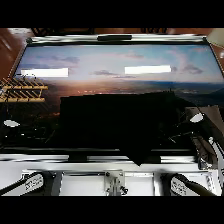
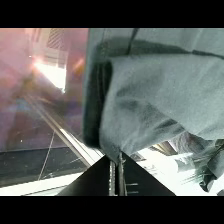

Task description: Fold the shirts.

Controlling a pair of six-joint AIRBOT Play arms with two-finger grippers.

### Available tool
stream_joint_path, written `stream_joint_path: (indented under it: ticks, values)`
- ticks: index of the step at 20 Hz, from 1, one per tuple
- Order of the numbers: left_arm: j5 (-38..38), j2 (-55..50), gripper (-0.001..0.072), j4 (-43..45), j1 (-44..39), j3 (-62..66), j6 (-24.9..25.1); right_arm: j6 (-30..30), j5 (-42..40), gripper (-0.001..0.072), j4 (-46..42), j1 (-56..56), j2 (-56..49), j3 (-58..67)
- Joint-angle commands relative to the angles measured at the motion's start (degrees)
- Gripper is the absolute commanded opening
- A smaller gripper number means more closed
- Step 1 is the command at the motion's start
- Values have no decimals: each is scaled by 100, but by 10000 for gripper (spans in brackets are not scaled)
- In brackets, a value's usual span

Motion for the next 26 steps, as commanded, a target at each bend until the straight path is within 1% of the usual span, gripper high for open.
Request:
stream_joint_path:
  ticks: [1,3,5,6,7,8,9,11,12,13,14,15,17,19,20,21,23,24,26]
  values:
    - [-92,81,28,-2,-4,181,133,-573,20,60,498,-4,168,52]
    - [-343,374,27,-4,-4,697,234,-1029,151,60,868,-4,610,407]
    - [-533,922,26,-74,-4,1569,251,-1307,225,60,1016,-4,1207,1163]
    - [-496,1285,27,-92,-4,2179,254,-1425,201,60,1016,-7,1569,1735]
    - [-304,1635,27,-114,-2,2813,236,-1497,94,60,1008,-7,1919,2404]
    - [26,1989,27,-131,-2,3501,162,-1491,-131,60,1008,-11,2225,3102]
    - [527,2350,27,-127,-2,4282,15,-1488,-531,60,1005,-9,2527,3880]
    - [1733,2898,27,-122,42,5681,-94,-1478,-1499,60,975,-9,2977,5252]
    - [2238,3082,27,-109,101,6240,-181,-1377,-1832,60,960,-9,3115,5801]
    - [2627,3244,27,-68,179,6741,-404,-1226,-1993,60,962,-9,3228,6301]
    - [2791,3370,27,-35,251,7128,-638,-1167,-2000,60,960,-9,3309,6655]
    - [2763,3473,27,-35,304,7372,-800,-1091,-1993,60,957,-9,3412,6885]
    - [2474,3700,27,15,361,7519,-1093,-883,-1840,60,837,-9,3585,7069]
    - [1956,3862,27,658,363,7519,-1508,-745,-1576,60,387,-9,3753,7066]
    - [1596,3910,27,1126,363,7519,-1751,-634,-1379,60,33,-9,3816,7066]
    - [1224,3934,27,1523,363,7519,-1886,-544,-1169,60,-319,-9,3858,7066]
    - [365,3945,28,2031,363,7514,-1937,-450,-623,60,-905,-9,3873,7064]
    - [-76,3923,28,2090,363,7479,-1934,-444,-278,60,-1075,-9,3838,7064]
    - [-778,3875,28,2063,363,7182,-1954,-450,446,60,-1145,-9,3654,7060]
